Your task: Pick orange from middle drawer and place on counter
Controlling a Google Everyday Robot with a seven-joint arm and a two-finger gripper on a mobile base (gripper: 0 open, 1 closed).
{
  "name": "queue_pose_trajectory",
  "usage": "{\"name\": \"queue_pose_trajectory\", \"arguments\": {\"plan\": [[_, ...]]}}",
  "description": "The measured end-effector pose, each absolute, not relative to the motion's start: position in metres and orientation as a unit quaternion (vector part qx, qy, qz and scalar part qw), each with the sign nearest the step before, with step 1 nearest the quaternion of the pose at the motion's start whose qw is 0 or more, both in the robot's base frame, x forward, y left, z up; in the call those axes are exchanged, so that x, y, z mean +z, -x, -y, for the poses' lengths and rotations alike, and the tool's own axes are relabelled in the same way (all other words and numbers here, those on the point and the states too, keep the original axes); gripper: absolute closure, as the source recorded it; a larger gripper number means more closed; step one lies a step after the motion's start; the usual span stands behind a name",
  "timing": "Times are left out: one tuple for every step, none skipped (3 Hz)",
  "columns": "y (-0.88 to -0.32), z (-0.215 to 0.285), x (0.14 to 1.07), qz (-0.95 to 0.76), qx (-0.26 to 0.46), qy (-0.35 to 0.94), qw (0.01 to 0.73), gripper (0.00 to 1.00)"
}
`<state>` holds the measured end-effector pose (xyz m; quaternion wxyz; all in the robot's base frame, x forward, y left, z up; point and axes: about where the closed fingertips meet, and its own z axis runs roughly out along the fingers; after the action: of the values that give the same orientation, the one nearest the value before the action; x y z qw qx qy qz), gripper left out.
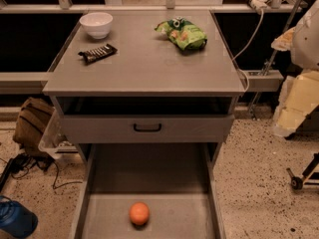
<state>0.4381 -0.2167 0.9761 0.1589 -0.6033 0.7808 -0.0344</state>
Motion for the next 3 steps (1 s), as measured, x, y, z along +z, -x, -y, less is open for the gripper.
{"name": "queue_pose_trajectory", "arguments": {"plan": [[-0.438, 0.217, 0.976, -0.781, -0.034, 0.603, 0.159, 0.00], [-0.441, 0.217, 0.963, -0.779, -0.027, 0.605, 0.161, 0.00], [-0.449, 0.215, 0.917, -0.772, -0.016, 0.615, 0.160, 0.00]]}}
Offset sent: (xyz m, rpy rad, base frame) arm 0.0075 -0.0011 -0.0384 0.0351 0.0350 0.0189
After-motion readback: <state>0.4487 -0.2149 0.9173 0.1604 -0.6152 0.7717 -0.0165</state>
